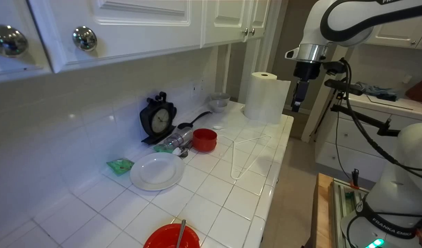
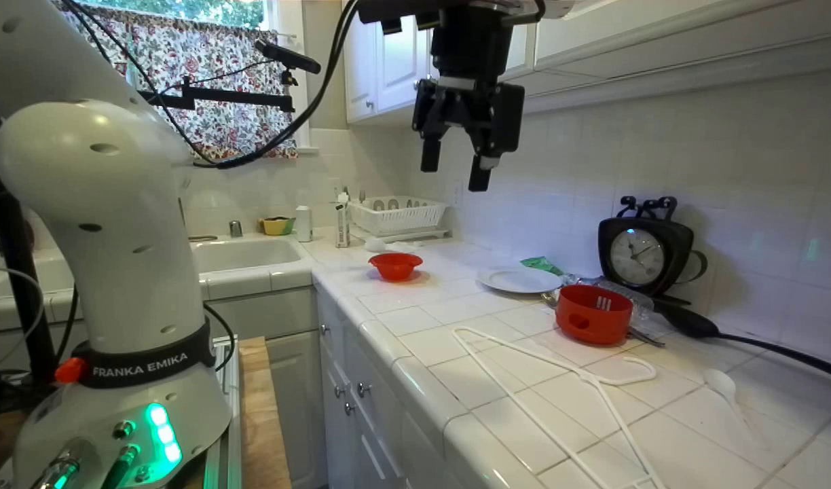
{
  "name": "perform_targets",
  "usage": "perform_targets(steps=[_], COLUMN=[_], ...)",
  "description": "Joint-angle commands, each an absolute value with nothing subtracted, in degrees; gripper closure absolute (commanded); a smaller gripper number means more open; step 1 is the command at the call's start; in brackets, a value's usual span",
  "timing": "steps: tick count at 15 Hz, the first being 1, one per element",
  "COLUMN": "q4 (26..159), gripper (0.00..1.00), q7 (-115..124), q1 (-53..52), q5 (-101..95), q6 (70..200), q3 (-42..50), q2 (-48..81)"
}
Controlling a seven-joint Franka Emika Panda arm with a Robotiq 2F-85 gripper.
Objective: Pick up the hang wire and hang it on the cabinet door
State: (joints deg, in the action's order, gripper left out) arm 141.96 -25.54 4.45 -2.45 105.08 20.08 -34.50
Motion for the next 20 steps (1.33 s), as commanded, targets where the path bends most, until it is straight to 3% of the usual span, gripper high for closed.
perform_targets(steps=[1, 10, 20], q4=[141.88, 141.88, 135.81], gripper=[0.0, 0.0, 0.0], q7=[-26.05, -26.05, -24.25], q1=[5.54, 5.54, 6.26], q5=[-1.88, -1.88, -0.25], q6=[105.0, 105.0, 124.37], q3=[19.15, 19.15, 19.14], q2=[-34.26, -34.26, -6.35])
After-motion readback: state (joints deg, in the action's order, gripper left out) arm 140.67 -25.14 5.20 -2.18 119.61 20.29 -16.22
